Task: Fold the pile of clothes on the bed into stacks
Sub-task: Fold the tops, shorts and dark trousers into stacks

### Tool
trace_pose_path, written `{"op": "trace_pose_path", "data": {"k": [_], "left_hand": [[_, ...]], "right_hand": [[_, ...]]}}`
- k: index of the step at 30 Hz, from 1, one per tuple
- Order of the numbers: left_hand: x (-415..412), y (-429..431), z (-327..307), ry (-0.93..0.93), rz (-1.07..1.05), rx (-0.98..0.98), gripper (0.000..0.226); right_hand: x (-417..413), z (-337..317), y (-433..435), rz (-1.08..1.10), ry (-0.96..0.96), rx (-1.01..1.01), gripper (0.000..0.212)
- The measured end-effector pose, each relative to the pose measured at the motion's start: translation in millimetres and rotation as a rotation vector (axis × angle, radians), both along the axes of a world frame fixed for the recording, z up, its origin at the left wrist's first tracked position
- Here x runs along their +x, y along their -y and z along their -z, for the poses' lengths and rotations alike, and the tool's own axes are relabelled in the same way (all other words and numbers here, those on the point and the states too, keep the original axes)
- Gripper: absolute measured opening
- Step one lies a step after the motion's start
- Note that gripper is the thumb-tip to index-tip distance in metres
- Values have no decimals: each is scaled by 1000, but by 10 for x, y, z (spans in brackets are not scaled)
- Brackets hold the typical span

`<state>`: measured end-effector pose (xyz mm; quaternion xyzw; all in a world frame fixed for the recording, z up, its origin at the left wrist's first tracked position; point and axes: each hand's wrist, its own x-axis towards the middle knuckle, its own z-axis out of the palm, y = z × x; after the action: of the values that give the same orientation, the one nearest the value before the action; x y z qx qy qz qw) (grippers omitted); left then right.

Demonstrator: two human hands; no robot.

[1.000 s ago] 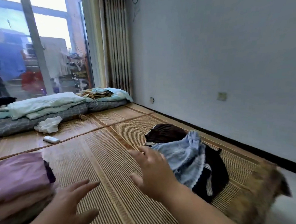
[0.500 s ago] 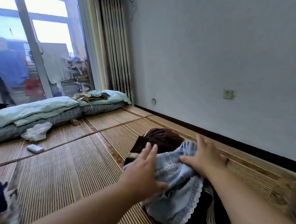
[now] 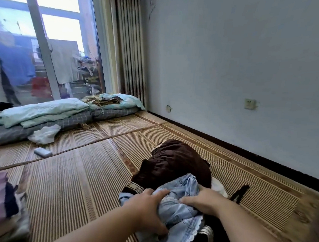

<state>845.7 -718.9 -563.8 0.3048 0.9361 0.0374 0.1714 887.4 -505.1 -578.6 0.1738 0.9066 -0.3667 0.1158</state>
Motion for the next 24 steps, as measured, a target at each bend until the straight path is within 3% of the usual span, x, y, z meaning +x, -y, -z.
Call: {"op": "trace_pose_path", "data": {"k": [3, 6, 10, 16, 21, 24], "left_hand": [[186, 526, -71, 54, -24, -11, 103], [479, 1139, -137, 119, -41, -17, 97], [1064, 1957, -130, 24, -46, -76, 97], [1956, 3007, 87, -54, -234, 74, 83], [2498, 3669, 60, 35, -478, 248, 80], [2748, 3975, -105, 55, -599, 349, 76]], "right_hand": [[305, -48, 474, -102, 36, -87, 111], [664, -102, 988, -182, 56, -168, 112], [1139, -139, 1752, -255, 112, -74, 113], [1750, -29, 2877, -286, 117, -85, 115], [2139, 23, 3703, -349, 127, -239, 129], [2292, 37, 4197, -413, 126, -275, 117]]}}
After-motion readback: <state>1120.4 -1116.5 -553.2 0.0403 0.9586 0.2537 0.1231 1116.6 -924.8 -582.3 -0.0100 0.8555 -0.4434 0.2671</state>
